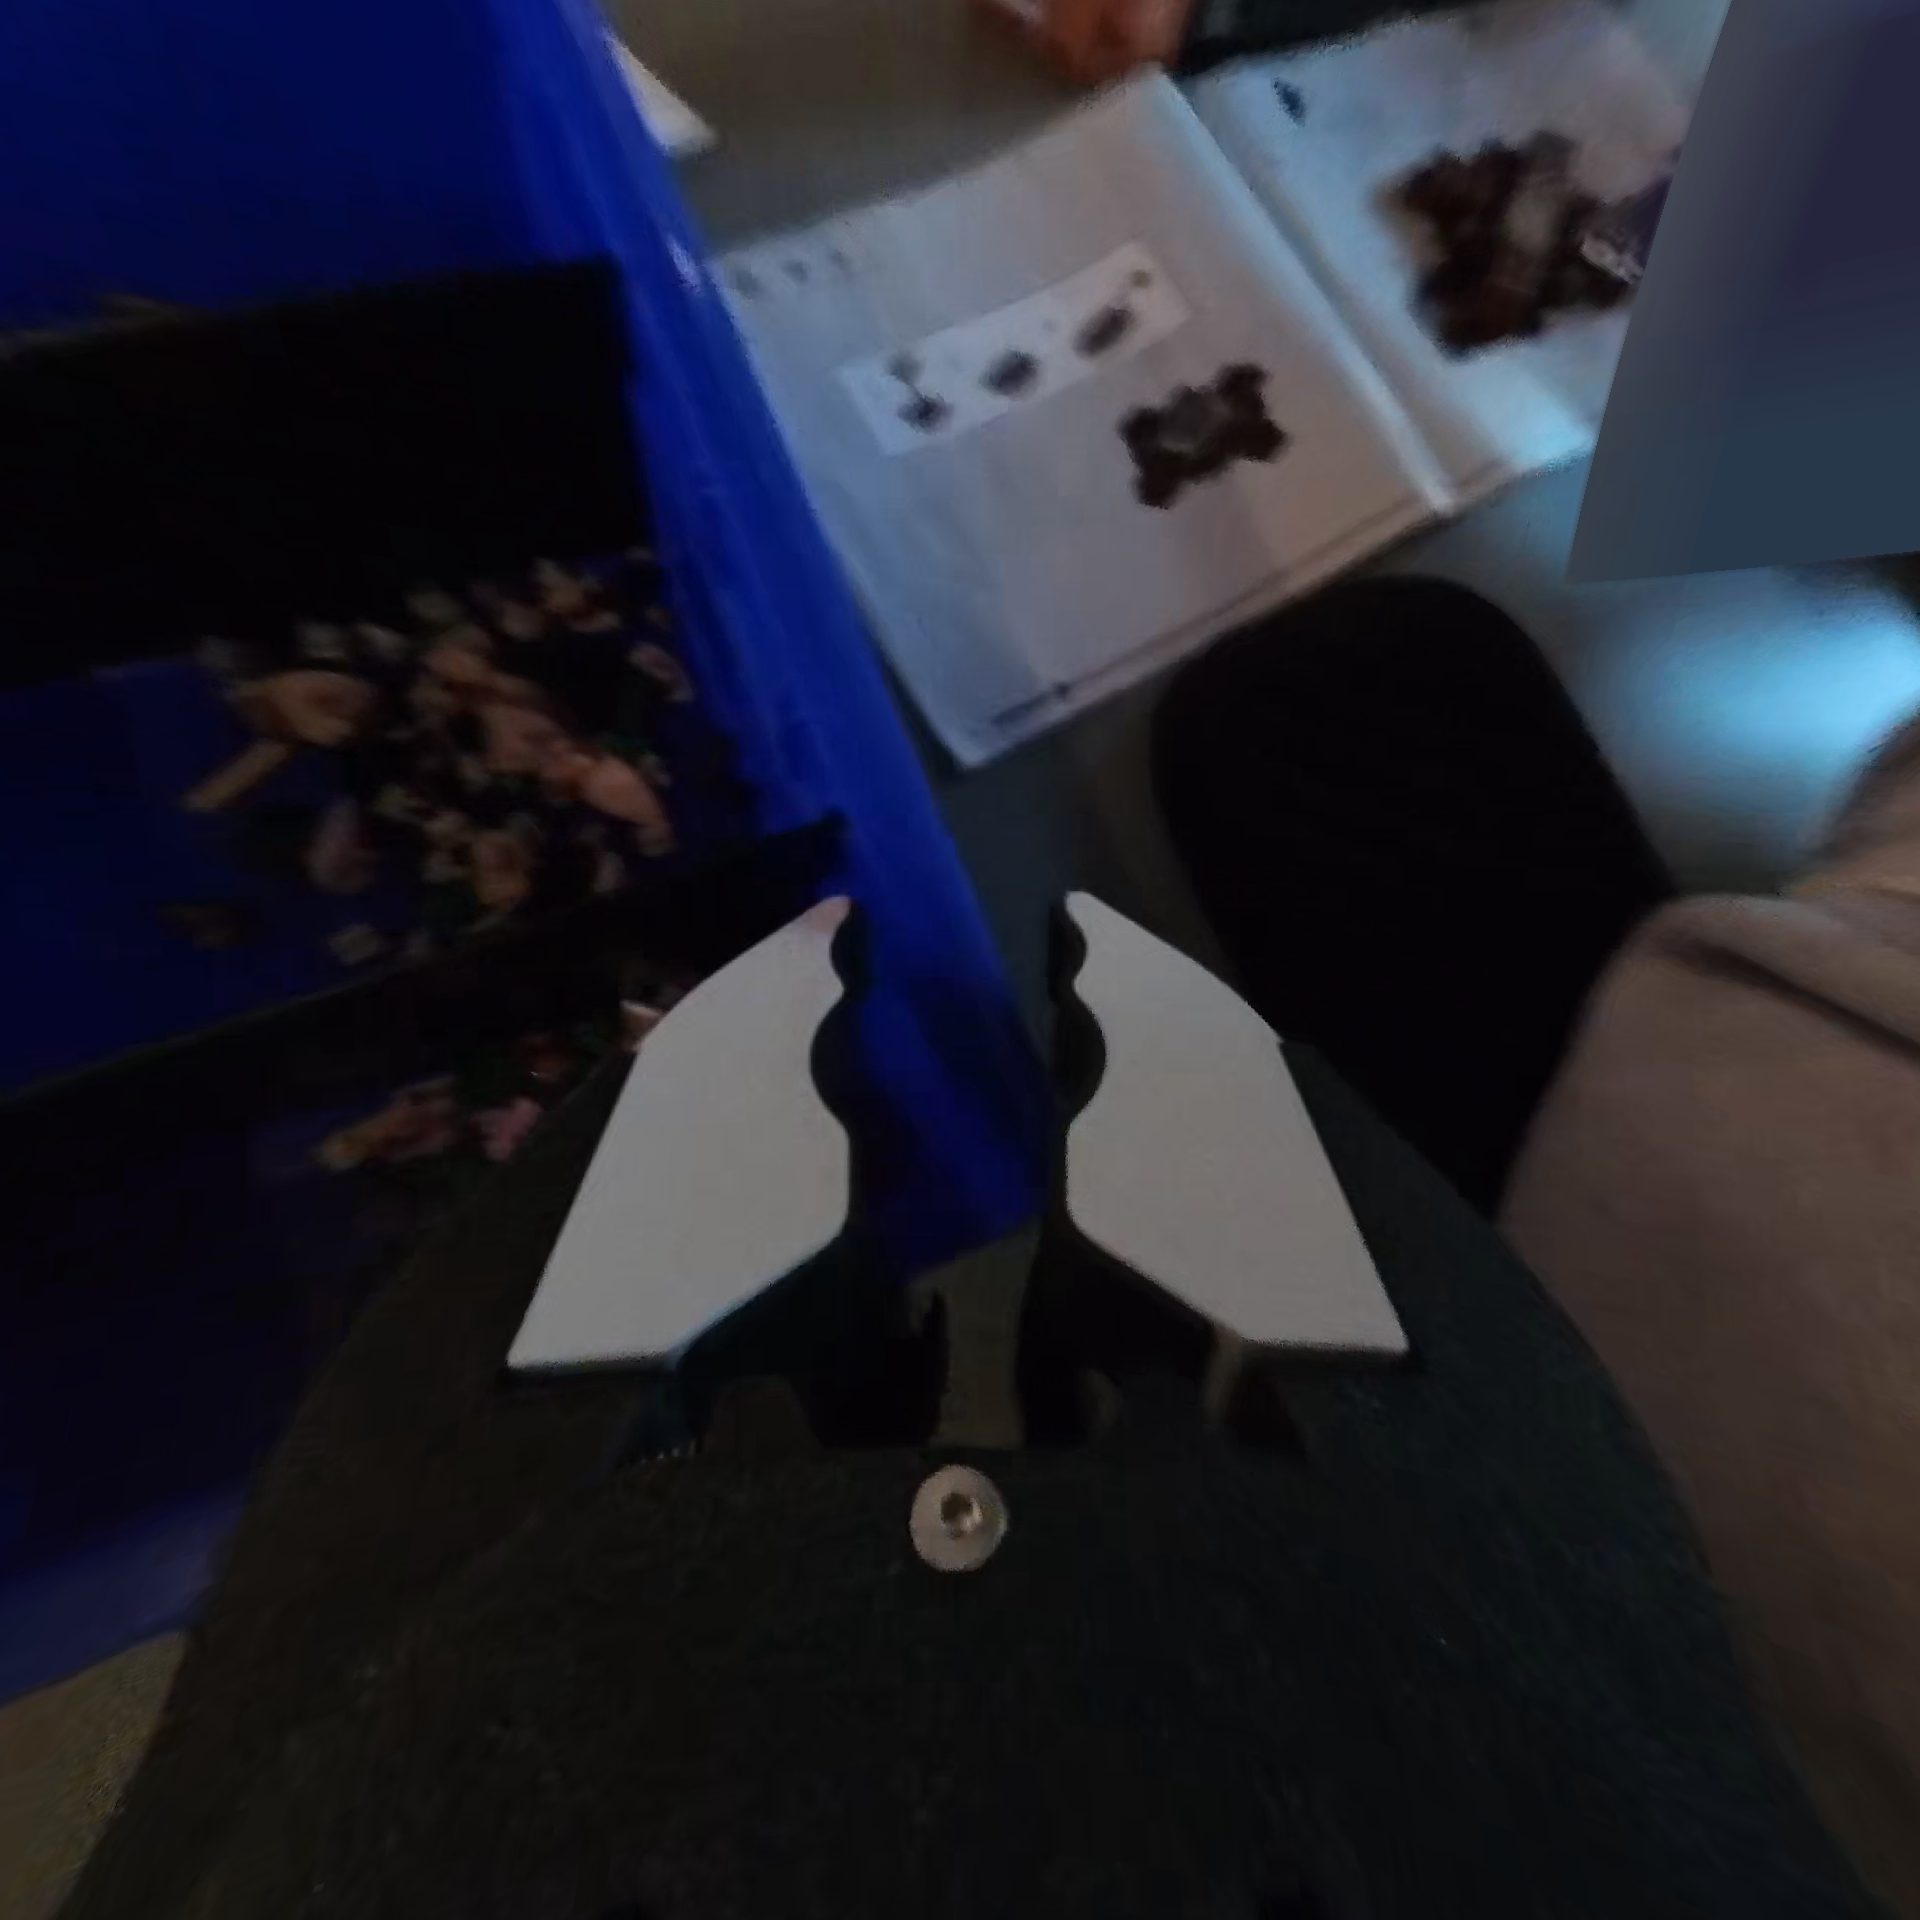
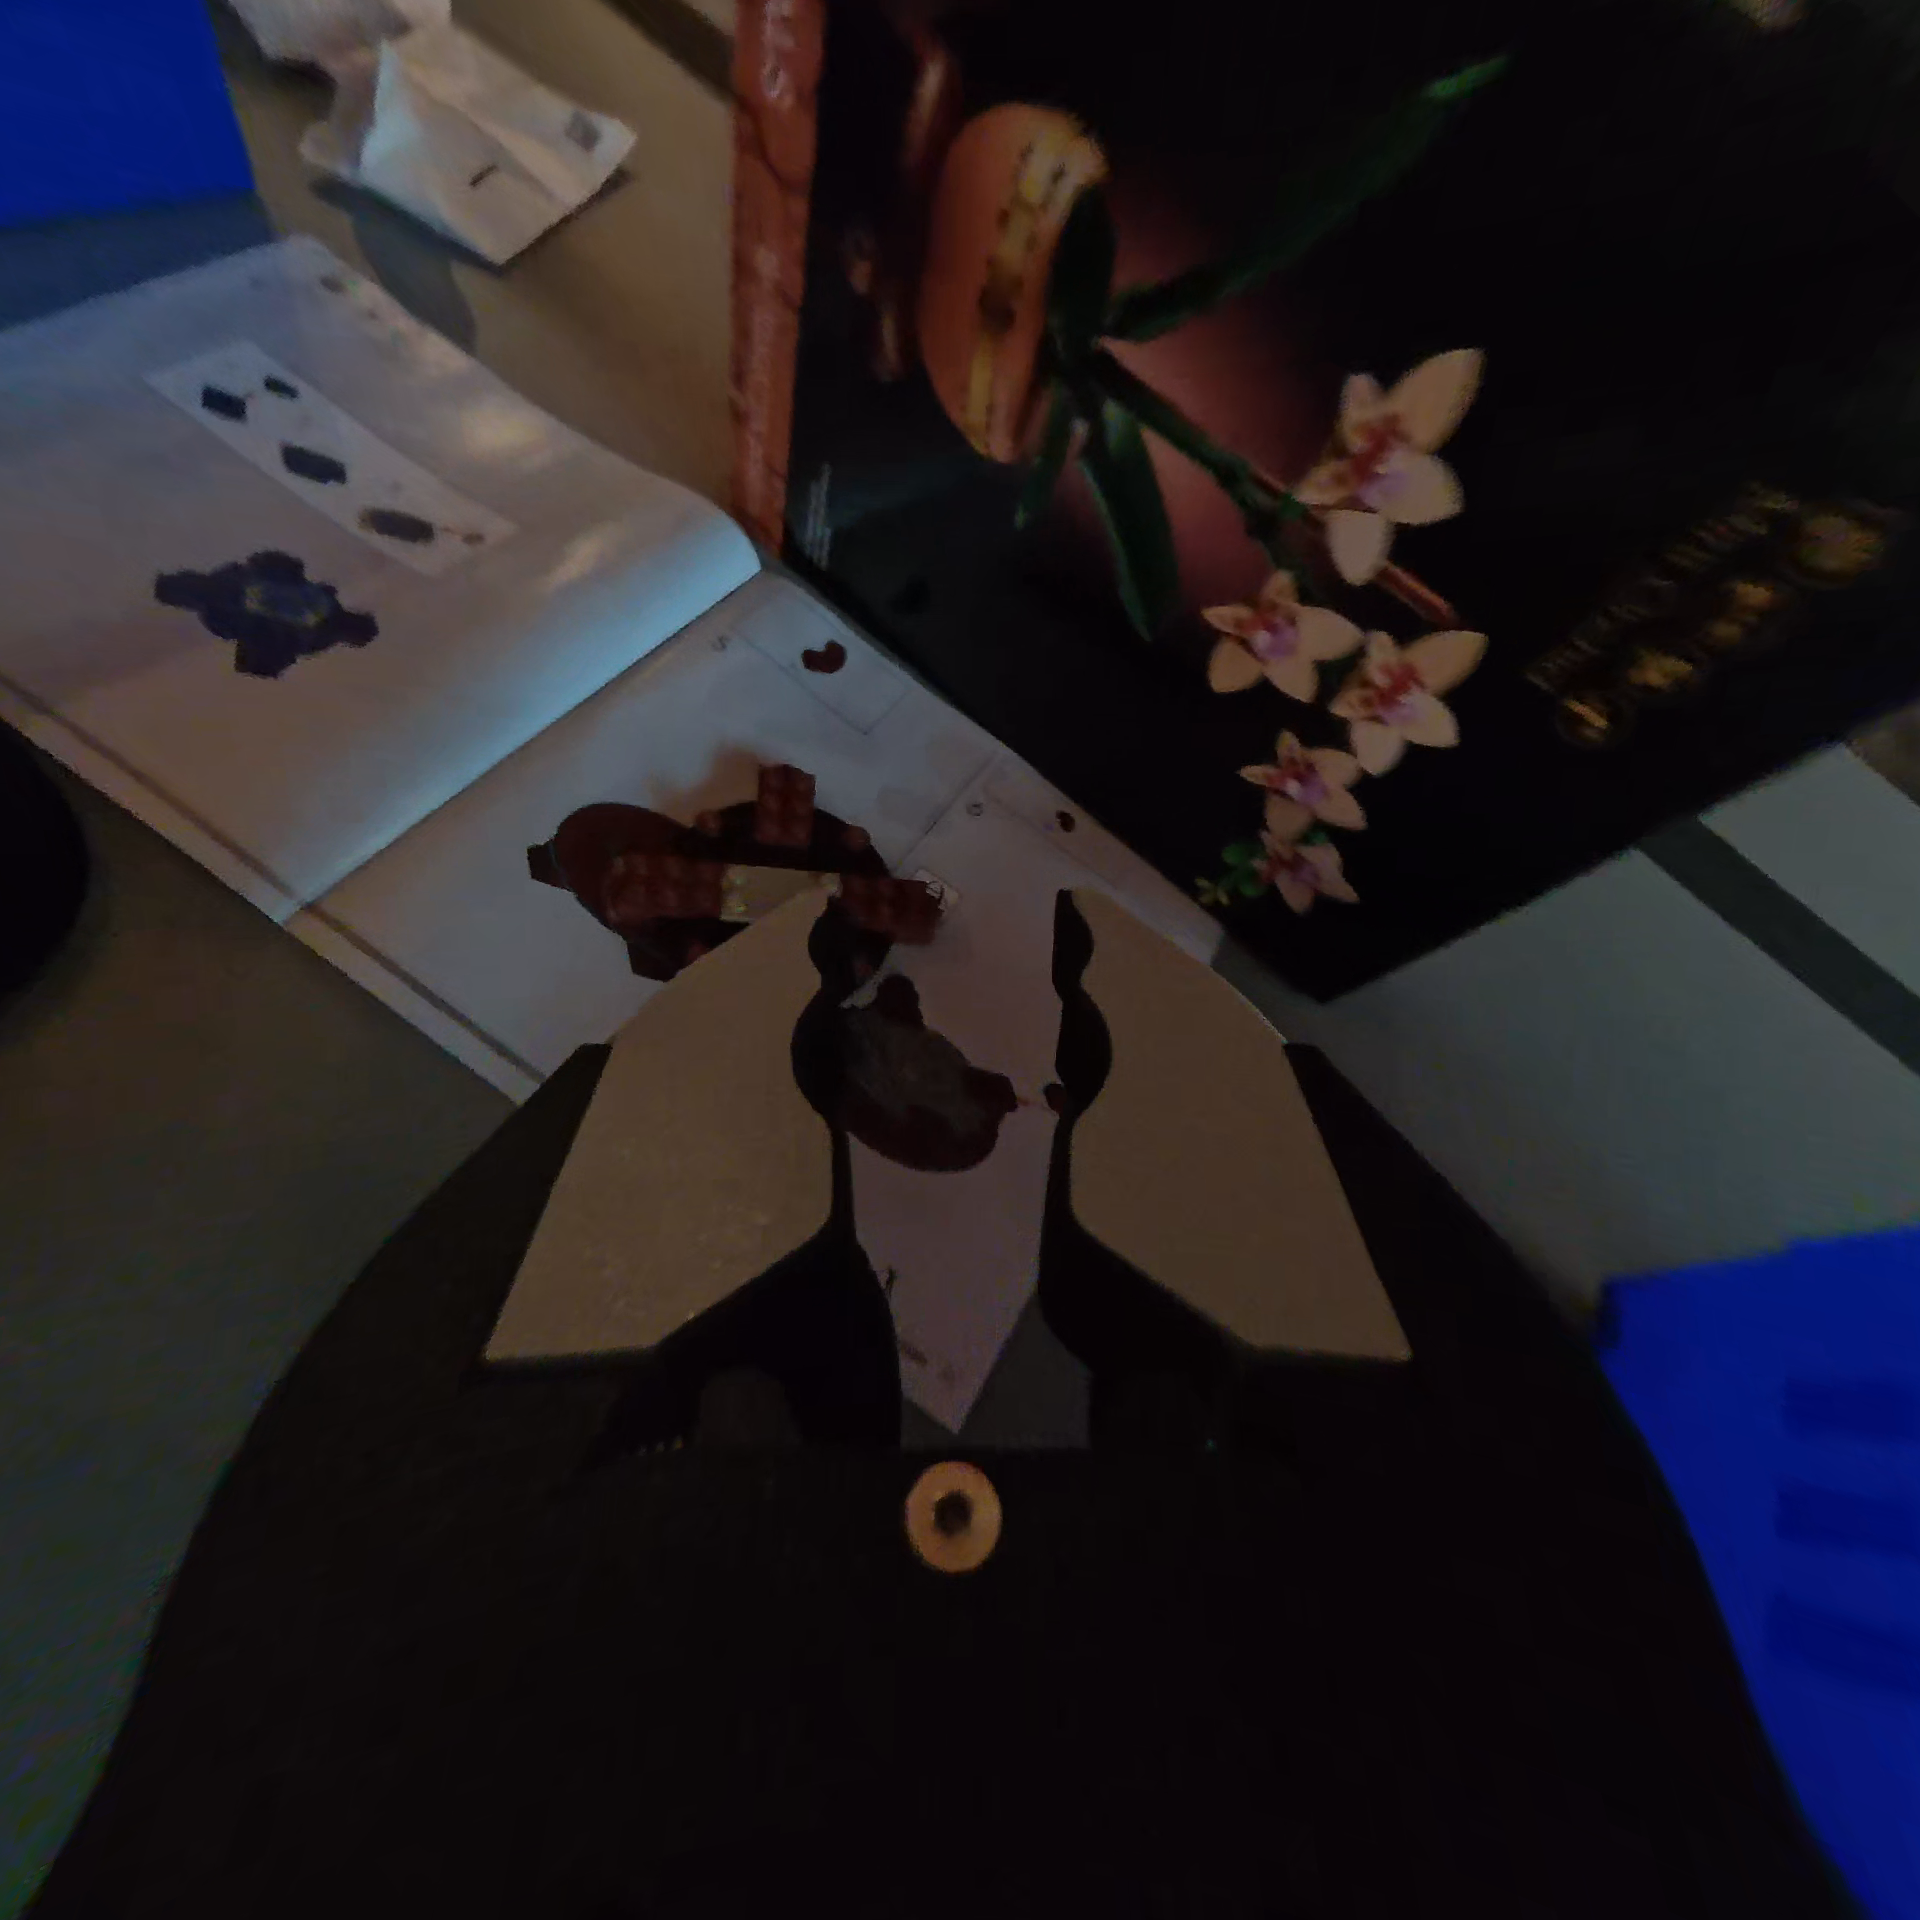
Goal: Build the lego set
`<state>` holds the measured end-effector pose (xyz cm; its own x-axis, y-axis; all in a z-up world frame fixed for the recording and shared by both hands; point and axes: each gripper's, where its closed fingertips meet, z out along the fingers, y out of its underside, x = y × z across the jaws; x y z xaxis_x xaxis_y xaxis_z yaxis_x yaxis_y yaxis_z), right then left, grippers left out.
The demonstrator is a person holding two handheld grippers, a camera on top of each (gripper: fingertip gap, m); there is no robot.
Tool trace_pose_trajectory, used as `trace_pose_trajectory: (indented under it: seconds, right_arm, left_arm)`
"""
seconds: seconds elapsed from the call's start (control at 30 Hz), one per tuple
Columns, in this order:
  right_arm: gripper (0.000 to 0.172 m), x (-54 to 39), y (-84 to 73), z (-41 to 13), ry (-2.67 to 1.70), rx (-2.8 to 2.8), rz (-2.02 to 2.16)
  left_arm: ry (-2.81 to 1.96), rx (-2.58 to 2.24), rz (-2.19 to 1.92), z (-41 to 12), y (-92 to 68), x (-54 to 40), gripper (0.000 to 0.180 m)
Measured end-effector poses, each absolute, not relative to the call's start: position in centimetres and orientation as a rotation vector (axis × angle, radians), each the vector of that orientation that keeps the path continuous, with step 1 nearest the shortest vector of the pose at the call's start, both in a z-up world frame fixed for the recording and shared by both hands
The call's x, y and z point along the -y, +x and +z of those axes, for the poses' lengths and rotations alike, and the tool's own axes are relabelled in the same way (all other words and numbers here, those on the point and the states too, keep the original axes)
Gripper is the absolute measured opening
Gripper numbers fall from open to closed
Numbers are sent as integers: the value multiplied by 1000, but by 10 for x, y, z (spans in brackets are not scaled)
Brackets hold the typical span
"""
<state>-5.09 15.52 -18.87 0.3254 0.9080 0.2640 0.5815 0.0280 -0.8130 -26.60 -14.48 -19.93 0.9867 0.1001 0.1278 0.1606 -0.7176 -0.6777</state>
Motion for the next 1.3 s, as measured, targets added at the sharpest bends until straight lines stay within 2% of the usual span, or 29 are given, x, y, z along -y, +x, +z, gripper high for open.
trace_pose_trajectory:
  seconds: [0.17, 0.33, 0.5, 0.6, 0.67, 0.8, 0.97, 1.13, 1.3]
  right_arm:
    - [36, -157, -62, -197, -1634, 1421, 404]
    - [36, -151, -61, -187, -1598, 1415, 425]
    - [35, -136, -48, -163, -1533, 1372, 472]
    - [34, -126, -39, -147, -1485, 1359, 484]
    - [34, -119, -34, -138, -1449, 1357, 481]
    - [34, -105, -29, -124, -1399, 1357, 516]
    - [29, -66, -54, -114, -1335, 1477, 744]
    - [33, 35, -120, -96, -880, 1969, 1155]
    - [34, 93, -199, -116, -239, 2354, 1031]
  left_arm:
    - [-2379, 259, -175, -205, -265, 150, 34]
    - [-2392, 275, -47, -211, -266, 151, 32]
    - [-2387, 227, 171, -214, -273, 152, 20]
    - [-2346, 232, 376, -211, -287, 160, 7]
    - [-2306, 247, 491, -211, -296, 168, 7]
    - [-2253, 311, 480, -210, -300, 190, 6]
    - [-2247, 122, 424, -210, -292, 220, 6]
    - [-2252, -18, 321, -210, -287, 256, 6]
    - [-2233, -223, 201, -210, -278, 284, 5]
